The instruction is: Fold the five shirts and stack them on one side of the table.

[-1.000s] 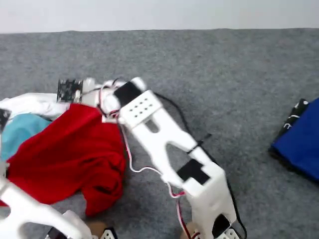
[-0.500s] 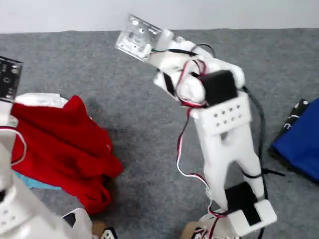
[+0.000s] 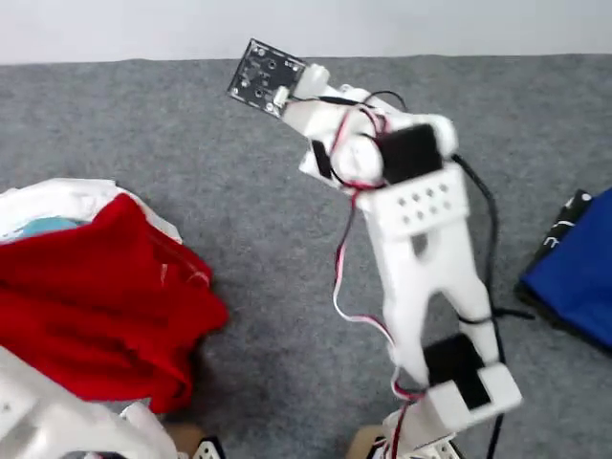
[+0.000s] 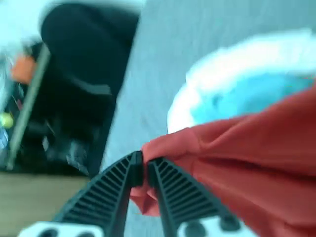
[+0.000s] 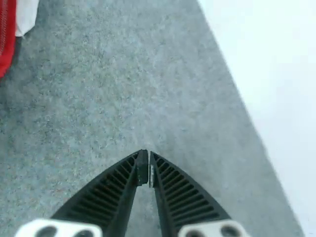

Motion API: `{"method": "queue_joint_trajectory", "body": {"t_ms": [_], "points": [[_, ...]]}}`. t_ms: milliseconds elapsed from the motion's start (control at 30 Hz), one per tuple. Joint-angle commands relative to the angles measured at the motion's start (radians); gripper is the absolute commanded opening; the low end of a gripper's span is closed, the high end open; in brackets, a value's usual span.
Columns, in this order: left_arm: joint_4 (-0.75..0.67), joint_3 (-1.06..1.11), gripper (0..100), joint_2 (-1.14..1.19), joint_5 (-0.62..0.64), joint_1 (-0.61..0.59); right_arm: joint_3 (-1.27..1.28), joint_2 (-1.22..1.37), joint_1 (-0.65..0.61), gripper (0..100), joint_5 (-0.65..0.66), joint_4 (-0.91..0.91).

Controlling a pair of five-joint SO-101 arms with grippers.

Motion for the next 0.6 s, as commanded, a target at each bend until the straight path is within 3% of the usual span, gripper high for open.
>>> {"method": "queue_joint_trajectory", "body": {"t_ms": [0, 133, 367, 567], "points": [[0.020, 0.140, 0, -0.011, -0.097, -0.107, -0.005, 0.079, -0.044, 7.5, -0.068, -0.085], [0.018, 0.278, 0, -0.011, -0.150, -0.158, -0.005, 0.173, -0.140, 19.8, -0.196, -0.166], [0.014, 0.394, 0, -0.008, -0.150, -0.150, -0.009, 0.329, -0.343, 20.3, -0.321, -0.278], [-0.071, 0.535, 0, -0.009, -0.150, -0.140, -0.009, 0.438, -0.450, 20.4, -0.408, -0.355]]}}
